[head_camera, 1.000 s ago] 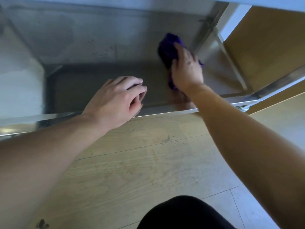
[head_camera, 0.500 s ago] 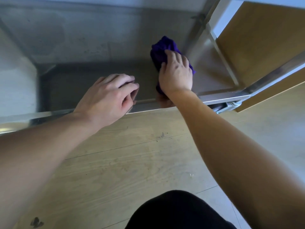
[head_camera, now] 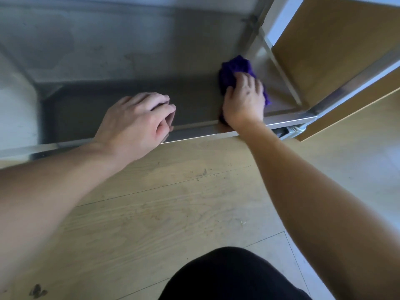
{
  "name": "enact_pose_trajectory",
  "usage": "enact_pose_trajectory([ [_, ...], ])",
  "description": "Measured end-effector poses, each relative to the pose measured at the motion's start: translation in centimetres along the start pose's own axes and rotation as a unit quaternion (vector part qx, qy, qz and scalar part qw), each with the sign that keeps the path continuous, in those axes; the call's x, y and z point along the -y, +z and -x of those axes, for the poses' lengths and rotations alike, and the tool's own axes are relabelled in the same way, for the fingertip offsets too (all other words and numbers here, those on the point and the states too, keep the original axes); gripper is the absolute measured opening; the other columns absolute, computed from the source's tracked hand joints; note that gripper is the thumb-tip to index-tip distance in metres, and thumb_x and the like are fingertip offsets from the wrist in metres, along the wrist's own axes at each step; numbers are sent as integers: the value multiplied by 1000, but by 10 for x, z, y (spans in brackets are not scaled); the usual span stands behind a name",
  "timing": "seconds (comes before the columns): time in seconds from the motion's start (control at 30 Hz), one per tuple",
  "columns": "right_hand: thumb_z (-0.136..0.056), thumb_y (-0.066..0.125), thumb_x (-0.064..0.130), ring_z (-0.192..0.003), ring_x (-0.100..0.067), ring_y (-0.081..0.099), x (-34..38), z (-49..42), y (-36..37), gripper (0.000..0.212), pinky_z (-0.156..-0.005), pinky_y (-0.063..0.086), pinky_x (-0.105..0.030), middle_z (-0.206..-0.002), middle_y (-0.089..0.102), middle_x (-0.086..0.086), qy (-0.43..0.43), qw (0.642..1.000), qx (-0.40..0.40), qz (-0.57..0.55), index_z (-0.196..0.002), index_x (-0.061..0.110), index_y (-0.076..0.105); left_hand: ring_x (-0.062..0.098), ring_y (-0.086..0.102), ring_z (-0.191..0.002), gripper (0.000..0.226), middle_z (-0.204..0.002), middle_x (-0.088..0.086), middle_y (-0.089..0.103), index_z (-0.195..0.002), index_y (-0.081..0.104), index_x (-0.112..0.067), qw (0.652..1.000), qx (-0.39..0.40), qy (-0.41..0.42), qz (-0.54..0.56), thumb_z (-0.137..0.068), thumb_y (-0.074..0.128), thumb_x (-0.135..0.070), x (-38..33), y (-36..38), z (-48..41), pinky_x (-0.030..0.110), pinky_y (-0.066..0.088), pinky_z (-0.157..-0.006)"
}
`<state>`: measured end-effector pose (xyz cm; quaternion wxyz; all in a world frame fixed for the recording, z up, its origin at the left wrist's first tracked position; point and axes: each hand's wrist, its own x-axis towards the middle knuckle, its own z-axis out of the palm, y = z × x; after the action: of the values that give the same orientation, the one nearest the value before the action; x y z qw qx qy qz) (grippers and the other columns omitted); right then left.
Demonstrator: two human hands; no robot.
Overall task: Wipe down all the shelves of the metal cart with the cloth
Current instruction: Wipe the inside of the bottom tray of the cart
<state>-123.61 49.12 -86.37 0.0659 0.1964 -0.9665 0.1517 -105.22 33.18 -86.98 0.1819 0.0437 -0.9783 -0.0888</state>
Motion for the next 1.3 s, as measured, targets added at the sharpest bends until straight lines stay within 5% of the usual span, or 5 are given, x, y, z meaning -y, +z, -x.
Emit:
enact_pose_trajectory([
  [0.23,-95,47,39,-136,-31,31,50,14,6,45,-111,30,-43,-148,39,-6,-23,997,15,-66,-135,20,45,23,62,-104,30,-118,0,65,-109,65,-14,998,1,-36,-46,-93,40,-20,4,-23,12,41,52,-75],
  [0.5,-94,45,37,-134,-38,31,105,8,21,49,-108,29,-45,-146,39,-11,19,999,31,-32,-139,18,44,28,52,-120,35,-134,4,54,-121,57,-12,991,21,-99,-87,-93,39,-25,70,-64,85,45,44,-92],
  [0.73,-95,43,42,-126,-31,41,189,57,41,46,-102,37,-45,-142,48,4,-280,957,64,-35,-140,30,44,34,48,-120,36,-131,14,50,-120,54,-4,988,32,-122,-93,-94,34,-20,78,-53,100,48,37,-97],
  [1.03,-90,46,37,-139,-32,28,123,-2,32,51,-115,26,-42,-148,36,-6,-4,999,32,-36,-140,26,44,34,51,-112,28,-122,12,54,-107,56,-7,988,13,-113,-100,-91,35,-18,81,-51,98,47,38,-89],
  [1.3,-98,39,37,-141,-26,32,216,24,51,48,-112,31,-45,-152,40,10,-294,947,126,-35,-146,35,37,34,49,-114,29,-126,14,52,-107,56,-8,988,30,-111,-100,-89,37,-21,82,-52,98,48,39,-91],
])
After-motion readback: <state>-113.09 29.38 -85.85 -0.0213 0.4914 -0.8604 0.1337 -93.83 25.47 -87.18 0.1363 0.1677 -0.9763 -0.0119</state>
